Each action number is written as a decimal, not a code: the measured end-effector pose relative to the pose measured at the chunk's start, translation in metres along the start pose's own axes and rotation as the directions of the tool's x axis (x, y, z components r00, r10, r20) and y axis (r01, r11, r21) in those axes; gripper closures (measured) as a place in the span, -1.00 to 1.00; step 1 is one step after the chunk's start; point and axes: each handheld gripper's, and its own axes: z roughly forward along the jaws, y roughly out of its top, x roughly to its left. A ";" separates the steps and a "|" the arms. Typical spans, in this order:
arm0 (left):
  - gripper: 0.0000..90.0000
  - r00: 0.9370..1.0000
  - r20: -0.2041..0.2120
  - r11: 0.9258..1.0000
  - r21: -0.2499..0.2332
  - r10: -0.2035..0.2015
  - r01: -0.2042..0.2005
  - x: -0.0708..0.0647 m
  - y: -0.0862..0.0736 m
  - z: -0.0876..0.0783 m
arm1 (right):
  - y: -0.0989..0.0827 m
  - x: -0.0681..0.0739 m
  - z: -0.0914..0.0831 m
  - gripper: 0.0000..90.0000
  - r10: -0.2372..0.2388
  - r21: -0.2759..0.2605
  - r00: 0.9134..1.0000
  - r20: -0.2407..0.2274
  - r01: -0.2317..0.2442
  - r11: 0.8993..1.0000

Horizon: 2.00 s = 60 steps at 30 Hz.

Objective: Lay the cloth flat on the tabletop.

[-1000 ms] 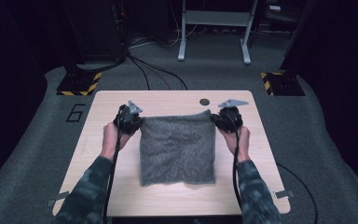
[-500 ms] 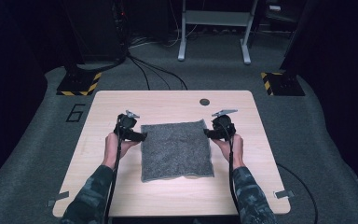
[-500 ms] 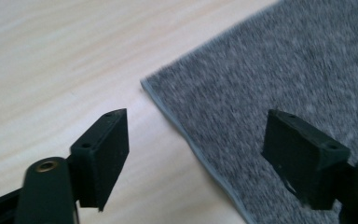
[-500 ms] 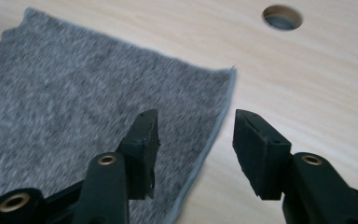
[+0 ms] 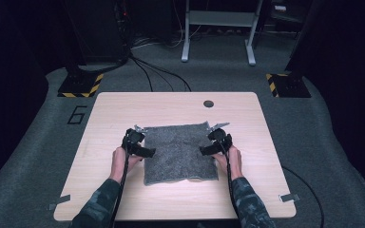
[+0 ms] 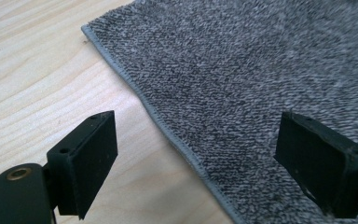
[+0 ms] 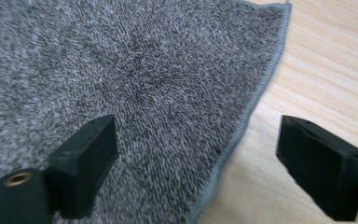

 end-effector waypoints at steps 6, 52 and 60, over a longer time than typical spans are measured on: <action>-0.72 0.999 -0.037 0.999 0.038 0.037 -0.036 -0.003 0.000 0.009 | -0.001 0.002 0.011 -0.84 -0.020 0.051 0.998 0.052 0.018 0.999; -0.79 0.996 0.055 0.997 0.030 0.069 -0.071 -0.016 -0.039 -0.004 | -0.051 -0.006 -0.019 -0.90 0.002 0.060 0.999 0.038 -0.004 0.998; -0.81 0.995 0.069 0.997 0.032 0.072 -0.074 -0.014 -0.037 -0.002 | -0.057 -0.013 -0.023 -0.91 0.007 0.056 0.999 0.038 -0.009 0.998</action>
